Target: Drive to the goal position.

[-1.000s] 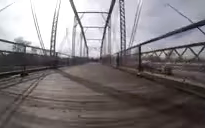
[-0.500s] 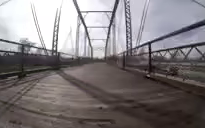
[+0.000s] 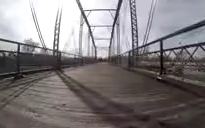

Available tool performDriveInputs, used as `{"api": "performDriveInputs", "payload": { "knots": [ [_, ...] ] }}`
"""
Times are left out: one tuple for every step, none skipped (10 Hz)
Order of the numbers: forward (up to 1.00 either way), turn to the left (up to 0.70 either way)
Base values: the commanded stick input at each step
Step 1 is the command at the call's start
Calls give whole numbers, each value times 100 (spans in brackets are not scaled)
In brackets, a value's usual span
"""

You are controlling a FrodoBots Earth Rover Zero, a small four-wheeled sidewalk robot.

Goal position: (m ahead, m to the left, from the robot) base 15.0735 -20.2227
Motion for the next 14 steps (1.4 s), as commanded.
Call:
{"api": "performDriveInputs", "payload": {
  "knots": [
    [100, 0],
    [100, 0],
    [100, 0],
    [100, 1],
    [100, 3],
    [100, 4],
    [100, 3],
    [100, 3],
    [100, 3],
    [100, 3],
    [100, 3],
    [100, 3],
    [100, 3],
    [100, 3]
  ]
}}
